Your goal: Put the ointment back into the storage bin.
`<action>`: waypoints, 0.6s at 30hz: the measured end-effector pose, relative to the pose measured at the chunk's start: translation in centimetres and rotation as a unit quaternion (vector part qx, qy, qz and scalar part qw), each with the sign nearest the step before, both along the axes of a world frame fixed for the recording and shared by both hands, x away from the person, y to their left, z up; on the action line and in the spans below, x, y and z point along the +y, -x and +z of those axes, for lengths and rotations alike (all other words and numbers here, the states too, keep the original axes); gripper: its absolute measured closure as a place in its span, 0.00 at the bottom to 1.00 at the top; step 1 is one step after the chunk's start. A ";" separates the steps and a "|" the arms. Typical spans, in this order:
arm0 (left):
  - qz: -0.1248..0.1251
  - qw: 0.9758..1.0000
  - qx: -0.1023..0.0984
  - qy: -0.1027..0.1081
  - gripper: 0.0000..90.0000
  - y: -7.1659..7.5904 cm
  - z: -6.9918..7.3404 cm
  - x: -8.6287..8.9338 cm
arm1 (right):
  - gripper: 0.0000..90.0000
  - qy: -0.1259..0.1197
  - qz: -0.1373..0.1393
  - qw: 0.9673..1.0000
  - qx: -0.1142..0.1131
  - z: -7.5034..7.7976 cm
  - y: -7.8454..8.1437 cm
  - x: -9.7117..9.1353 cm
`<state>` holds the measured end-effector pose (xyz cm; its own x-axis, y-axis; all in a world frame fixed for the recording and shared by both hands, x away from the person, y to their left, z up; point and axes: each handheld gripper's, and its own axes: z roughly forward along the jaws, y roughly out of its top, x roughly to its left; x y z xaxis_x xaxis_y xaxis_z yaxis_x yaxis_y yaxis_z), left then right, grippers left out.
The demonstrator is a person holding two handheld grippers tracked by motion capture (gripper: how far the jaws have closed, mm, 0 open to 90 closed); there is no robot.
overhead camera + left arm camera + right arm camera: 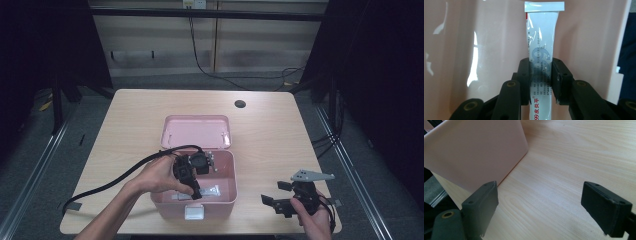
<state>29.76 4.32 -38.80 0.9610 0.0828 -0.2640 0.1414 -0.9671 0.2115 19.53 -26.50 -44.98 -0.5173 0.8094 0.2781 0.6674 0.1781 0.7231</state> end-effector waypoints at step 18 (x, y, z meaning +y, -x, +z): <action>-0.013 1.000 0.015 -0.020 0.79 -0.2 -2.1 -1.0 | 0.15 0.001 0.001 1.000 0.000 0.0 0.0 0.0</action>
